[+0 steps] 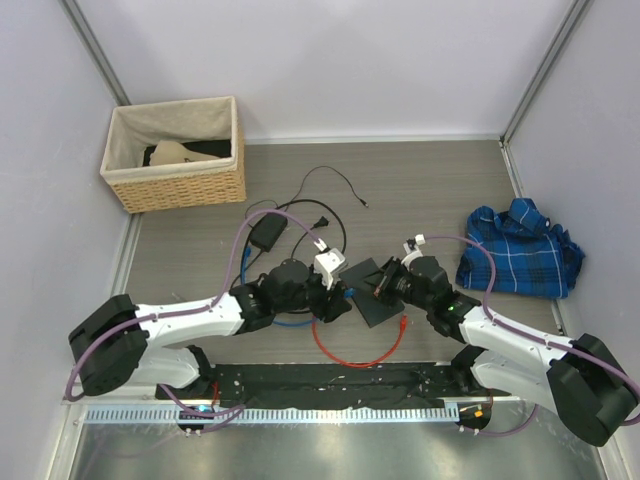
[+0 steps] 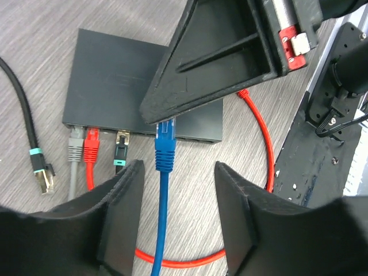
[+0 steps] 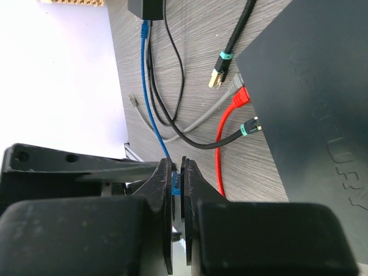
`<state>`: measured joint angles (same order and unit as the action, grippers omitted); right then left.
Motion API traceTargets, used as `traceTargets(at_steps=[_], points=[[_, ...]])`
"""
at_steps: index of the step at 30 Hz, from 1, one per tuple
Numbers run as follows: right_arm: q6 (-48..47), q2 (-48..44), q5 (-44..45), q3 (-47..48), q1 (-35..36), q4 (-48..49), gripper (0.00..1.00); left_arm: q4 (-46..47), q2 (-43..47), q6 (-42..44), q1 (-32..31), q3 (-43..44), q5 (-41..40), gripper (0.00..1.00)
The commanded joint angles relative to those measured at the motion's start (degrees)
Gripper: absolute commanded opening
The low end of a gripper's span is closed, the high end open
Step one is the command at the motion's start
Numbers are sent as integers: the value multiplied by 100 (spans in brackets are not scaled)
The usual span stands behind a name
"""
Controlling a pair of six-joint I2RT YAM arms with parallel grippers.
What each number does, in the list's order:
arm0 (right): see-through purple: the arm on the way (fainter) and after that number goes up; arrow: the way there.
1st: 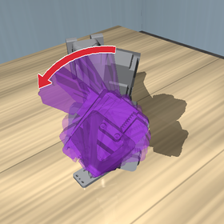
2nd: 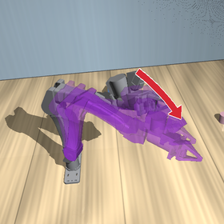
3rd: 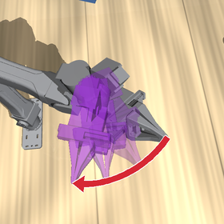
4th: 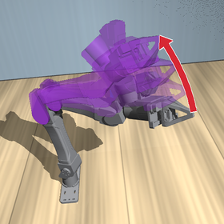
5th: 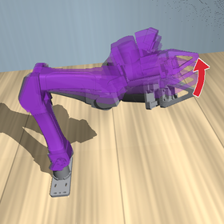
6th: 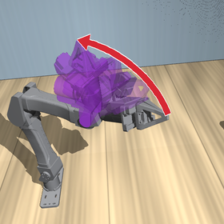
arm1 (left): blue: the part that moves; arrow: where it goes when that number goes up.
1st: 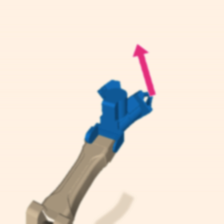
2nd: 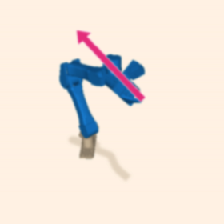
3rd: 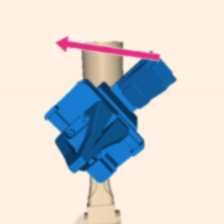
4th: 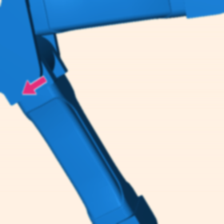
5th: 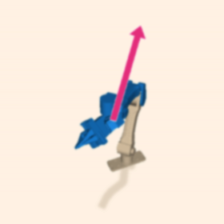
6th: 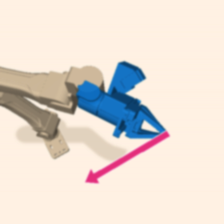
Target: Insert the plug into the switch port
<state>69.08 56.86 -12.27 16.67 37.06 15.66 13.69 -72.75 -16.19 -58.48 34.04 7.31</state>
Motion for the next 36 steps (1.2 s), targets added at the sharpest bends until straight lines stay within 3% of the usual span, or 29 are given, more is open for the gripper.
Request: traceTargets(at_steps=[1, 8, 11, 12, 13, 17, 20, 21, 26, 30, 36], points=[[-79, -26, -91, 21, 12, 411, 1, 511, -151, 151, 21, 41, 26, 52], [-87, -8, -109, 3, 3, 464, 1, 626, -204, 168, 21, 24, -142, 32], [-105, -8, -109, -14, 12, 482, 1, 643, -196, 142, 21, 6, -160, 17], [-114, 0, -109, -23, 12, 482, 1, 652, -196, 142, 21, -3, -160, 5], [-123, 18, -109, -23, 12, 482, 1, 652, -204, 151, 21, -3, -160, 0], [-202, 44, -91, -23, 12, 438, 1, 600, -275, 133, 21, 32, -28, 0], [-377, -43, 22, 64, 3, 211, 20, 547, -327, 54, 21, 15, -80, 0], [-656, -96, 145, 143, -14, -226, 33, 451, -336, 37, 21, 32, -116, 0], [-1624, -465, 1050, 908, -163, -1870, 66, -198, -424, 124, -146, 128, -572, 0], [-2196, -387, 1474, 1242, -751, -2847, 77, -692, -670, 230, -497, 366, -1020, 0], [-3022, 139, 1447, 1453, -1657, -3069, 84, -1352, -1258, 300, -937, 972, -1618, 0]])
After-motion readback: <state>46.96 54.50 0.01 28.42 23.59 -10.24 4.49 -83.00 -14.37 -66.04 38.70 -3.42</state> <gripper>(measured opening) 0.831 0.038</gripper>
